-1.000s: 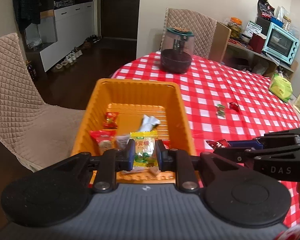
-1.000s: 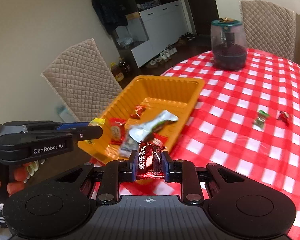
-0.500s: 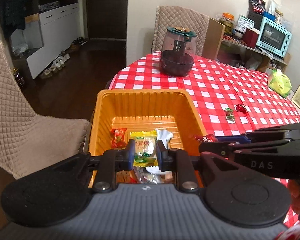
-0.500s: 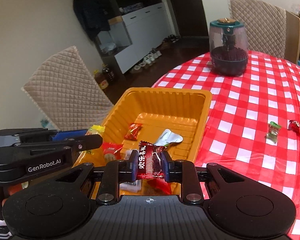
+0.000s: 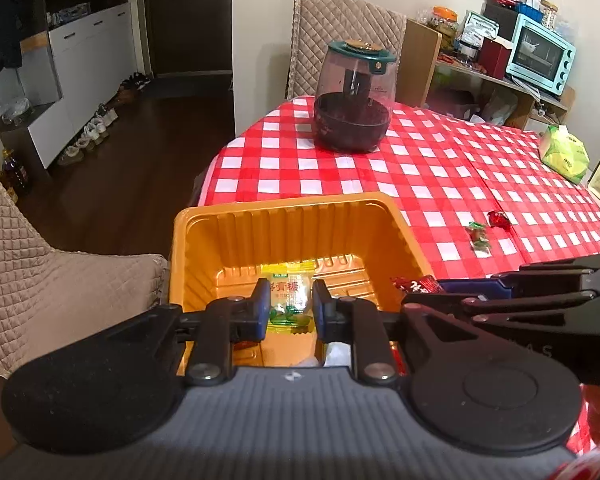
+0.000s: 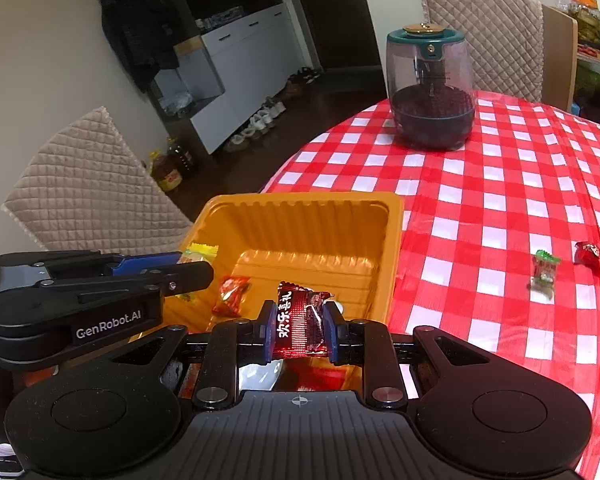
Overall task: Organize snacks
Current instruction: 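Carry both candies over the orange tray and lower them inside with both grippers, then open the left gripper to drop the yellow candy while the right gripper releases the dark red packet, then move both grippers away from the tray toward the green and red candies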
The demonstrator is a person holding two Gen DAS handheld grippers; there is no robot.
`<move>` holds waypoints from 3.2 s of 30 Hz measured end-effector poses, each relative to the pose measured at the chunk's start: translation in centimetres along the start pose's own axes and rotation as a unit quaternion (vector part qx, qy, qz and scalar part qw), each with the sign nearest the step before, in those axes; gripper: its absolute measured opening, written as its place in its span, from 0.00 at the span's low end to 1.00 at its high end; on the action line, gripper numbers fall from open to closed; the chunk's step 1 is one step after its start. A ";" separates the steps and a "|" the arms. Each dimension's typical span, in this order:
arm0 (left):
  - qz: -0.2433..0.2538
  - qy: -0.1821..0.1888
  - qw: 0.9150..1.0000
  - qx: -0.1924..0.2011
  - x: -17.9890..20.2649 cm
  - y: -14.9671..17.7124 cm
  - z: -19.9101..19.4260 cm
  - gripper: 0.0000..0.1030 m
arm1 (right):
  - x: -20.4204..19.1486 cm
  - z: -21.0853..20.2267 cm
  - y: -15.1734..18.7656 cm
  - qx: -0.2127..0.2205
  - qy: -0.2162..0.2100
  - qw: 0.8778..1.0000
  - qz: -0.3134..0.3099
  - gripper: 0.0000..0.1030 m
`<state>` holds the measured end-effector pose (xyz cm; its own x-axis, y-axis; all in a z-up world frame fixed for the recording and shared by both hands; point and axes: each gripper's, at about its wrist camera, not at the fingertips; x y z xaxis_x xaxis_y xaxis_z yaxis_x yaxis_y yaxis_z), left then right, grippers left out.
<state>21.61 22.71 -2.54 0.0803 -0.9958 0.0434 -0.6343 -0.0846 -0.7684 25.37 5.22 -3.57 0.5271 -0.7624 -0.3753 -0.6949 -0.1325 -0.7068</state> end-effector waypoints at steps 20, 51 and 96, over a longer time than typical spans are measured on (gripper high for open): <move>-0.006 0.006 0.999 -0.043 -1.3 0.1 5.0 0.20 | 0.7 3.2 -1.1 -0.009 0.015 1.000 0.011 0.24; -0.021 0.000 0.998 -0.054 -2.3 0.6 4.0 0.24 | 0.4 4.6 -3.1 0.023 0.006 1.000 -0.009 0.24; -0.037 -0.010 0.998 -0.045 3.2 6.3 -9.2 0.37 | -0.7 -8.3 5.4 -0.013 -0.032 0.999 -0.006 0.45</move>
<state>10.77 18.65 -1.40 0.1443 -0.9859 0.0848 -0.6924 -0.1619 -0.7031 17.16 -0.23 -2.13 0.5658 -0.7181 -0.4053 -0.6999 -0.1583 -0.6964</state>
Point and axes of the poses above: each gripper's, at about its wrist camera, not at the fingertips, and z roughly the way its jaws point, x to its right, y to its underside, and after that the axes turned 7 degrees about x, right-handed
